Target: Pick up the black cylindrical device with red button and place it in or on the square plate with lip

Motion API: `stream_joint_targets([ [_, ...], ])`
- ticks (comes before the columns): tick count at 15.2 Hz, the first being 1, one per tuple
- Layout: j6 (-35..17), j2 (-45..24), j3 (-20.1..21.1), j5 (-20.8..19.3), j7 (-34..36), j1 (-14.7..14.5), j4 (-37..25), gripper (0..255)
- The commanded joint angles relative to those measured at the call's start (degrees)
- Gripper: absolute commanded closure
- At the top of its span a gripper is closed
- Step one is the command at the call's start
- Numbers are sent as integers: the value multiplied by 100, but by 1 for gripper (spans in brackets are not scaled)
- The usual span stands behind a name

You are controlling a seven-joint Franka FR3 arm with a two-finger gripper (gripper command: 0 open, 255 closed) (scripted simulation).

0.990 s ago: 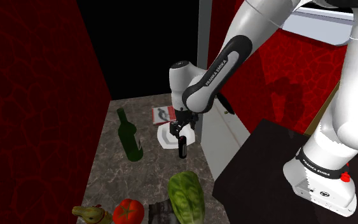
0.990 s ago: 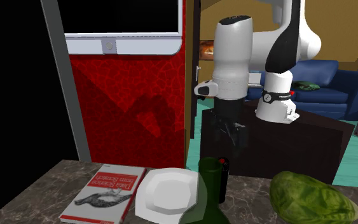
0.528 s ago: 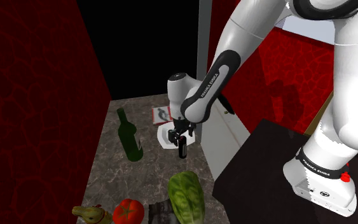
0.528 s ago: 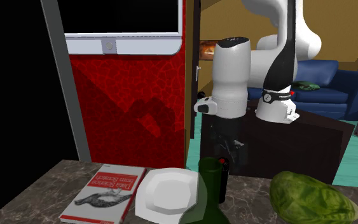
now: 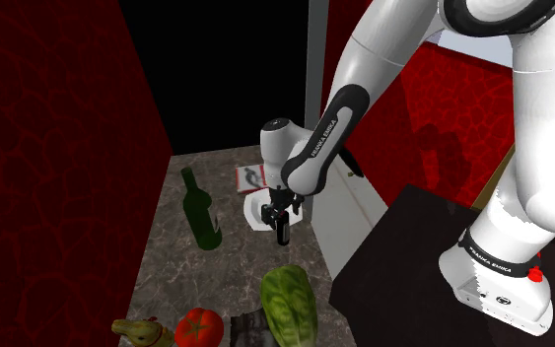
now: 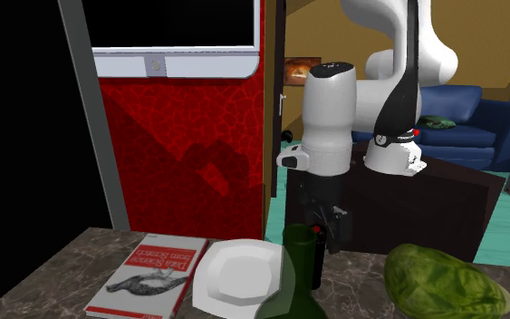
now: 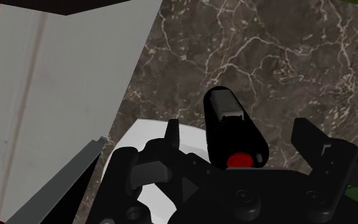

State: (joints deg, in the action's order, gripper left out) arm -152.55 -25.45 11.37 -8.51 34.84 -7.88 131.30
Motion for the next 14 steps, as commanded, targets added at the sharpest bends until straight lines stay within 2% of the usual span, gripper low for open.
stream_joint_targets([
  [1, -2, -1, -1, -1, 0, 0, 0, 0],
  [2, -2, -1, -1, -1, 0, 0, 0, 255],
  [11, -2, -1, -1, -1, 0, 0, 0, 255],
  [14, 181, 229, 69, 83, -56, 52, 45, 255],
])
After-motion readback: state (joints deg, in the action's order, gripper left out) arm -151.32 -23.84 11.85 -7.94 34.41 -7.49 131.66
